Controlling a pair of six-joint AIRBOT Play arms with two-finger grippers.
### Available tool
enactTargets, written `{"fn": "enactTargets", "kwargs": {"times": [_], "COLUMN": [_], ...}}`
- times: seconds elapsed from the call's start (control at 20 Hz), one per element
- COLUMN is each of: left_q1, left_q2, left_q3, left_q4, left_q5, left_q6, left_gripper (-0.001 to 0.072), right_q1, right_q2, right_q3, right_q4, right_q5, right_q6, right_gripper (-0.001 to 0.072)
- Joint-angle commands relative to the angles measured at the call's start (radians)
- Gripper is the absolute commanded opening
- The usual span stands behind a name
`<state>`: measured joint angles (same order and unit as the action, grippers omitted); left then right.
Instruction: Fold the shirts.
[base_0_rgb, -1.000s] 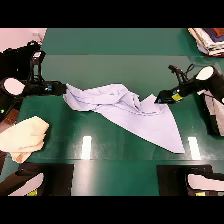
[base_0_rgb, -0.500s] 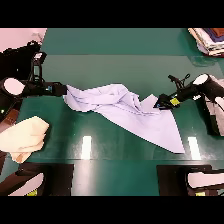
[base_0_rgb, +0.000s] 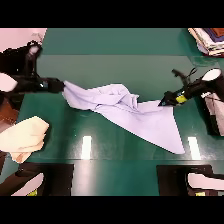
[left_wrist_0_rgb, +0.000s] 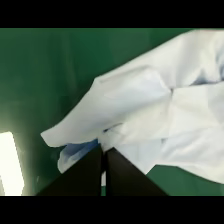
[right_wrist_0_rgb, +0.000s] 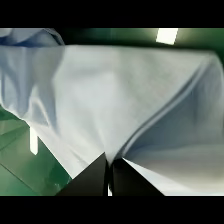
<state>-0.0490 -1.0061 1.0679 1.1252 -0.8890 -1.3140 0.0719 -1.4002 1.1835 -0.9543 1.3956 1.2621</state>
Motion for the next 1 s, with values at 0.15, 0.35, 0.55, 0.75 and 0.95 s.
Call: {"fn": "enactTargets", "kwargs": {"times": [0.15,0.35,0.55,0.75,0.95], "left_q1": [0.000,0.000,0.000,0.000,0.000], "left_q2": [0.104,0.126,0.126,0.126,0.109], "left_q3": [0.489,0.833,1.054,1.137,1.103], "left_q4": [0.039,0.043,0.042,0.042,0.092], "left_q5": [-0.118,-0.172,-0.178,-0.121,-0.102], "left_q6": [-0.017,-0.026,-0.078,-0.094,-0.093], "left_gripper": [0.0023,0.0023,0.0022,0.0022,0.0022], "right_q1": [-0.087,-0.157,-0.256,-0.380,-0.414], "right_q2": [0.277,0.424,0.528,0.566,0.525], "right_q3": [0.329,0.559,0.695,0.776,0.741], "right_q4": [0.003,0.002,0.001,0.002,0.003], "right_q5": [-0.087,-0.184,-0.177,-0.065,0.090], "right_q6": [-0.003,-0.003,0.016,0.097,0.202], "right_gripper": [0.0014,0.0015,0.0015,0.0014,0.0014]}}
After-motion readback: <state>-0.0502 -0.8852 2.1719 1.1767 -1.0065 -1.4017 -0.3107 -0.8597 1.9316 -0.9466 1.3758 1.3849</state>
